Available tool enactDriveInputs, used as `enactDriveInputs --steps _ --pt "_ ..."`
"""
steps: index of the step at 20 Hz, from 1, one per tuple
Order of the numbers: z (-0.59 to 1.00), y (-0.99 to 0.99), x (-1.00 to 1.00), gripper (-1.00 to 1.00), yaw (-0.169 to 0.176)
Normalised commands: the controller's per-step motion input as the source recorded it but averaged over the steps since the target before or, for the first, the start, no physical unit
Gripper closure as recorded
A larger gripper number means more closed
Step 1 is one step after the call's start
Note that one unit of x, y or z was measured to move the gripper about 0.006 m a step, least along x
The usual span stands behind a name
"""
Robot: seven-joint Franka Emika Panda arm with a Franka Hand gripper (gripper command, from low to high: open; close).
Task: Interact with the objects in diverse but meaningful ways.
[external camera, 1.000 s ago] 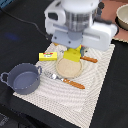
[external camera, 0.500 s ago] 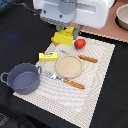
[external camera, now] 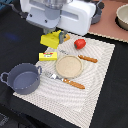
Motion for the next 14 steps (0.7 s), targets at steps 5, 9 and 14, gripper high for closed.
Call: enactDriveInputs --steps 5,9,14 --pt "-0.35 -0.65 -0.73 1.00 0.000" --pt "-0.38 -0.65 -0.72 1.00 0.000" --pt "-0.43 -0.62 -0.69 1.00 0.000"
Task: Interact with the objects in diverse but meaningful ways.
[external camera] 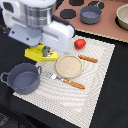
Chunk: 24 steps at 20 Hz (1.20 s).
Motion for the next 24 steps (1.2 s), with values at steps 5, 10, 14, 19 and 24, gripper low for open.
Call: enactDriveInputs --steps 5,10,14,19,24 --pt "-0.37 -0.58 -0.62 1.00 0.002" --pt "-0.12 -0.31 -0.13 1.00 0.000" --pt "-0.02 -0.10 0.01 -1.00 0.000" --pt "-0.01 0.00 0.06 -1.00 0.001" --pt "0.19 0.00 0.12 -1.00 0.023"
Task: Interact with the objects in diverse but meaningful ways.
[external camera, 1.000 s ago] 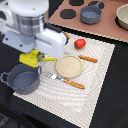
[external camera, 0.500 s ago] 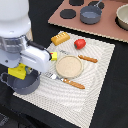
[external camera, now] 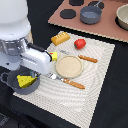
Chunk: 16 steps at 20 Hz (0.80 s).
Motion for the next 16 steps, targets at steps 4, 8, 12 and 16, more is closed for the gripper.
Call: enactDriveInputs --steps 4,8,12,16 --pt "0.79 0.32 0.27 -1.00 0.047" --pt "0.51 0.60 0.27 -1.00 0.106" --pt "0.35 0.63 0.32 -1.00 0.118" --pt "0.24 0.68 0.51 -1.00 0.074"
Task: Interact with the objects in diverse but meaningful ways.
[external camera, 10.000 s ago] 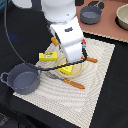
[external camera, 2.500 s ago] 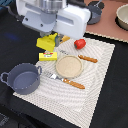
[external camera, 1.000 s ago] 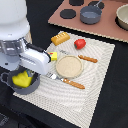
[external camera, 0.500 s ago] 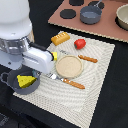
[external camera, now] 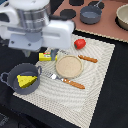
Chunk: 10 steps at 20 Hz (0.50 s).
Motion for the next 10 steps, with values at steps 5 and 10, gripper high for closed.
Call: enactDriveInputs --steps 5,10 --pt "0.09 0.55 0.71 -1.00 0.013" --pt "-0.01 0.49 0.73 -1.00 0.000"
